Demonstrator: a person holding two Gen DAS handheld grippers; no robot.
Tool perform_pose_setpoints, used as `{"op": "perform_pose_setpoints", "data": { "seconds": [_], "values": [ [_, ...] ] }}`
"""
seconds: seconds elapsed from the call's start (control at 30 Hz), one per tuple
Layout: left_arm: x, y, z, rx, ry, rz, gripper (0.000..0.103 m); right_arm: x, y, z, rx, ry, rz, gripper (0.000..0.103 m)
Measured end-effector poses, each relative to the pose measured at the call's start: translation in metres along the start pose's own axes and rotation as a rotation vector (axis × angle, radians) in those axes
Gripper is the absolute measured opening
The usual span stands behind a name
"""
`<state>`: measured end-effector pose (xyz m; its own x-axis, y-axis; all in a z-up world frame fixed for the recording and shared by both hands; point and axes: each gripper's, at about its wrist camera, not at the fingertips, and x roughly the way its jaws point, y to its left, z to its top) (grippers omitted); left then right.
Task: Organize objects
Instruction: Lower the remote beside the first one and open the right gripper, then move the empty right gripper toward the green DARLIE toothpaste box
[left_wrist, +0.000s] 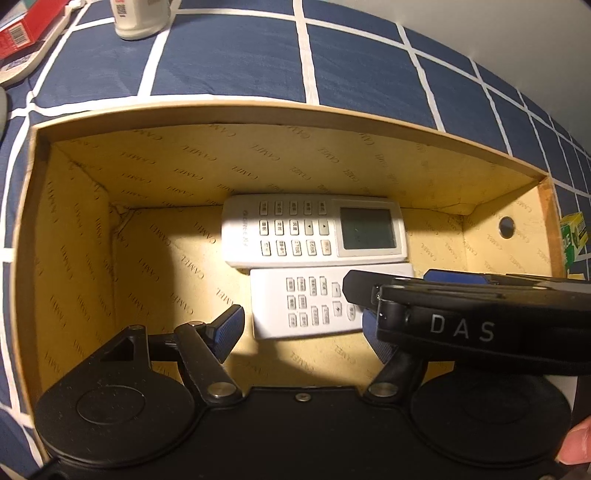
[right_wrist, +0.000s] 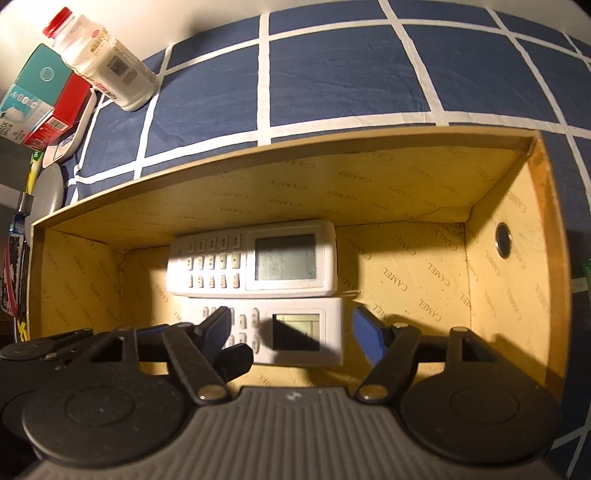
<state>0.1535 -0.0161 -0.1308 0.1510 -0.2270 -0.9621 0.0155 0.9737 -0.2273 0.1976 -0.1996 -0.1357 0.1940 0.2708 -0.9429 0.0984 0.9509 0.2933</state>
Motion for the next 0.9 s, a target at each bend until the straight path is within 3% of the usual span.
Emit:
{"op": "perform_pose_setpoints", "data": {
  "seconds": [0.5, 0.63, 0.9],
  "values": [
    [-0.066, -0.018, -0.039, 0.010, -0.122, 0.022, 0.086, -0.070, 0.017, -0.031, -0.055, -0.134, 0.007, 0.103],
    [-0.083, -0.026, -0.054, 0.023, -0.156, 0.026, 0.095, -0.090, 0.016, -0.044, -0.053, -0.167, 0.005, 0.103],
    [-0.103, -0.038, -0.086, 0.033, -0.181, 0.029, 0.097, -0.124, 0.009, -0.074, -0.047, -0.220, 0.002, 0.103]
  ]
}}
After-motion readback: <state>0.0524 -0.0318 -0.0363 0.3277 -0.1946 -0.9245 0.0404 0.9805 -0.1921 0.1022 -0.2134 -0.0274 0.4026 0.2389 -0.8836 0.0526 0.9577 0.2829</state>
